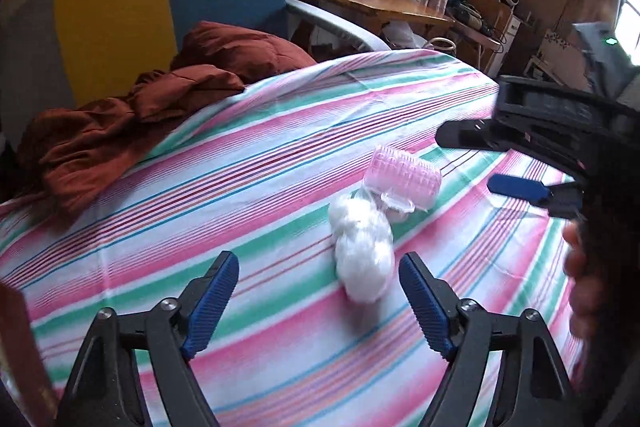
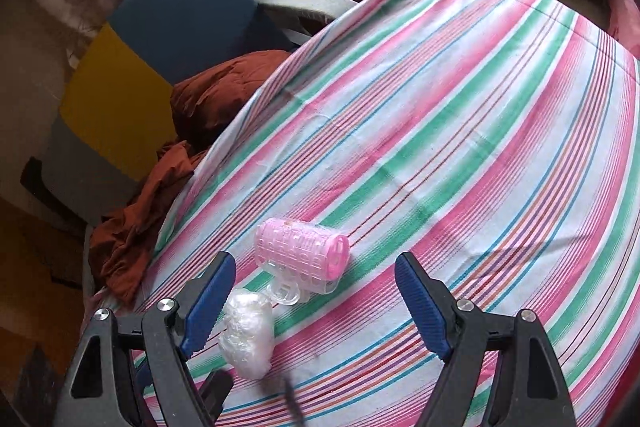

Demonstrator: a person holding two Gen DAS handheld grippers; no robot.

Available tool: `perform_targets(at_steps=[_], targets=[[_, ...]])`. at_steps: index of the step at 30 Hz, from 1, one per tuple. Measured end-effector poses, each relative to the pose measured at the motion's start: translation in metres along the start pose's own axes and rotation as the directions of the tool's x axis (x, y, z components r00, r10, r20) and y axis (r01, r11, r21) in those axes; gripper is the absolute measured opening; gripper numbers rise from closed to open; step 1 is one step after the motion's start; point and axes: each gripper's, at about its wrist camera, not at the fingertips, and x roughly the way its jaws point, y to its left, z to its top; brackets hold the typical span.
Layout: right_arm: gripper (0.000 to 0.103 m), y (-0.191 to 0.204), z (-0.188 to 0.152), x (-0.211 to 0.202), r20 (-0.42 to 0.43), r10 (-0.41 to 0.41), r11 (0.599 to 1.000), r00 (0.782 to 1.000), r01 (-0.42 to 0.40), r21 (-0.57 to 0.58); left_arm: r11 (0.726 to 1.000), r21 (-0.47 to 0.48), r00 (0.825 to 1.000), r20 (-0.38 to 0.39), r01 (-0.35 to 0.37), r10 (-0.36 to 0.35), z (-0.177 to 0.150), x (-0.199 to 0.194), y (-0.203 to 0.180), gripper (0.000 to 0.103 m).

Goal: Organize objects
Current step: 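Grasp the bag of white cotton with the left tool while the right grasps the pink roller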

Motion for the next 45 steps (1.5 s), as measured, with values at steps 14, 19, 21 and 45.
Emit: perform_targets(at_steps=[14,19,21,45], targets=[[0.083,0.012,0.000,0.024,-0.037,-0.033,0.999,0.999,0.032,-0.019,0.998,-0.021,0.994,-0.084,0.065,-0.067,0.003,0.049,0.008,0.036],[0.085,0.016,-0.001,0.035,-0.046,-0.021,1.000,0.999,0.022,0.018,0.998,-0.038,0.996,-0.076,0.047,-0.050,-0.015,0.034,0.018,0.034],[0.086,0.019,-0.002,0.040,-0.051,-0.033,0.999,0.998,0.033,0.008,0.999,-0.038,0.997,-0.073,0.029,-0.032,-0.027,0.026,0.019,0.034],[0.087,0.039,0.008,0.069,-0.042,-0.148,0.988,0.988,0.146,-0.050,1.000,0.028,1.000,-0.023,-0.011,0.012,-0.046,-0.019,0.016,0.064]])
